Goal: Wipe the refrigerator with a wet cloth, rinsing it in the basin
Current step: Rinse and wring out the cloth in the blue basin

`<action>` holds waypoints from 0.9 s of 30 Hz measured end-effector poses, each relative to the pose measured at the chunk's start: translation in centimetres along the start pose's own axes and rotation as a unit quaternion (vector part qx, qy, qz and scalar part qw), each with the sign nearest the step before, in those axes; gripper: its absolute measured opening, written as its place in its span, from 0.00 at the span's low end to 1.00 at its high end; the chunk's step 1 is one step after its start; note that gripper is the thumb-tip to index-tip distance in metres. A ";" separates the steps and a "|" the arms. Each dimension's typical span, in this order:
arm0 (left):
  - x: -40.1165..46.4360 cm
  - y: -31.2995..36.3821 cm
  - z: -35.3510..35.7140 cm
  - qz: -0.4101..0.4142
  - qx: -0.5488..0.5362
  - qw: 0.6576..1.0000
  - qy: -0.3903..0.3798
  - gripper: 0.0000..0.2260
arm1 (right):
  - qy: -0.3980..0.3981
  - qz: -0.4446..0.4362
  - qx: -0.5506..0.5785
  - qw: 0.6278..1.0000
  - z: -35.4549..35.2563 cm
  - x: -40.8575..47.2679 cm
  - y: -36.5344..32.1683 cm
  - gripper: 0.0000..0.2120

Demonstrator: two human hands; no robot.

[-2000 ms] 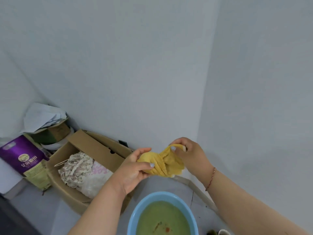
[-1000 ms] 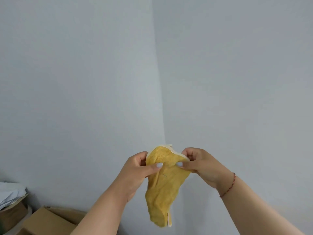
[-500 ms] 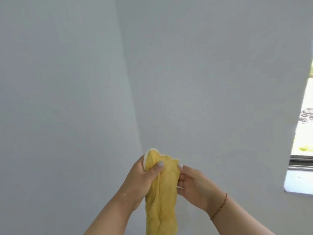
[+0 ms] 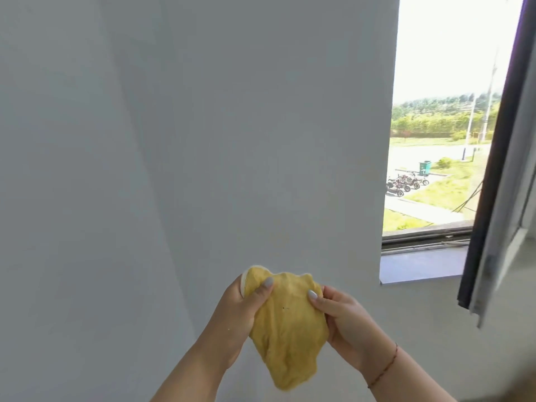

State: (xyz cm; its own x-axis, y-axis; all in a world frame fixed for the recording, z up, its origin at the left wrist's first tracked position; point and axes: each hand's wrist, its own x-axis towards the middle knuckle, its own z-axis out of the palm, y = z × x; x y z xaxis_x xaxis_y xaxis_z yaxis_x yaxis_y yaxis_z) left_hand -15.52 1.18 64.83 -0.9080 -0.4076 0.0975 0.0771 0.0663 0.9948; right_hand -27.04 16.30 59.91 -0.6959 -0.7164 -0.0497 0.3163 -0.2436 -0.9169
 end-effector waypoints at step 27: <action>-2.1 -1.9 27.4 -0.103 -0.007 0.979 -0.174 0.16 | 0.334 -0.084 -0.178 0.922 -21.2 -20.1 -8.6 0.08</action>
State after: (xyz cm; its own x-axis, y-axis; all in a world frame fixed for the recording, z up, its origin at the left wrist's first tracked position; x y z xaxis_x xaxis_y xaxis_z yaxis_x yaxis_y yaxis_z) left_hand -25.03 26.87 61.92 -0.9901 -0.0757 -0.1181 -0.1187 0.0029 0.9929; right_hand -29.45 46.62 60.36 -0.9951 -0.0970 -0.0189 0.0190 0.0006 -0.9998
